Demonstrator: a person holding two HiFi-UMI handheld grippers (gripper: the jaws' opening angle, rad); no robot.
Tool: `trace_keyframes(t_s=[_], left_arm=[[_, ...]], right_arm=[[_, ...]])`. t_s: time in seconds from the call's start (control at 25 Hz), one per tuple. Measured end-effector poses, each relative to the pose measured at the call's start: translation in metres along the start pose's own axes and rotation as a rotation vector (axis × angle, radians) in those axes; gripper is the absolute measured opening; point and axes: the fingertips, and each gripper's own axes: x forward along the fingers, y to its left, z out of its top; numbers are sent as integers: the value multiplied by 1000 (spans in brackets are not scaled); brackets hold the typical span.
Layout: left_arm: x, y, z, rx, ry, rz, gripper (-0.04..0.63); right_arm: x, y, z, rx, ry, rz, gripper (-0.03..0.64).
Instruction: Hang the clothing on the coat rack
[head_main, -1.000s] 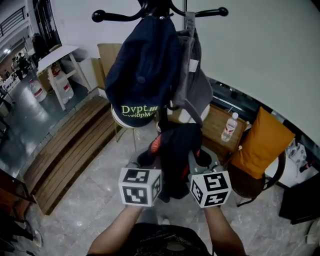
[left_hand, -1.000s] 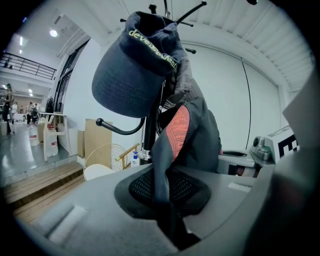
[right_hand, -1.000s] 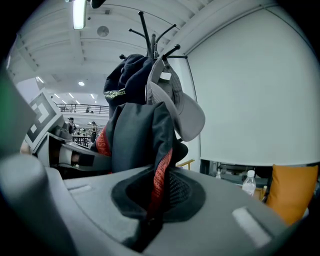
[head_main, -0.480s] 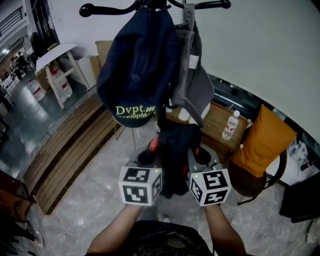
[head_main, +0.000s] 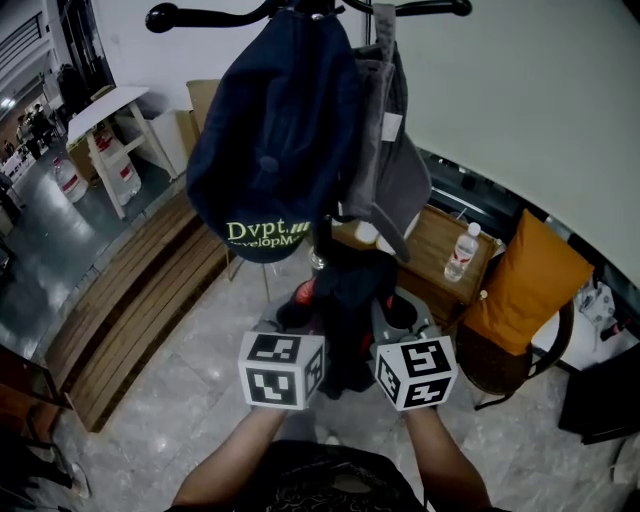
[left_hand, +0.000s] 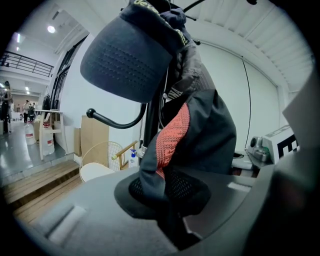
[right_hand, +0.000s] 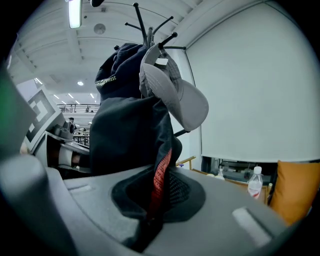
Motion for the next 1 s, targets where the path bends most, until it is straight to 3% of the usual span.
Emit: trace_keyframes(t_s=[1.0], left_arm=[[22,10,-7,2,20,-37,35]], right_arm=[[24,-3,-12,9,30,-13,20]])
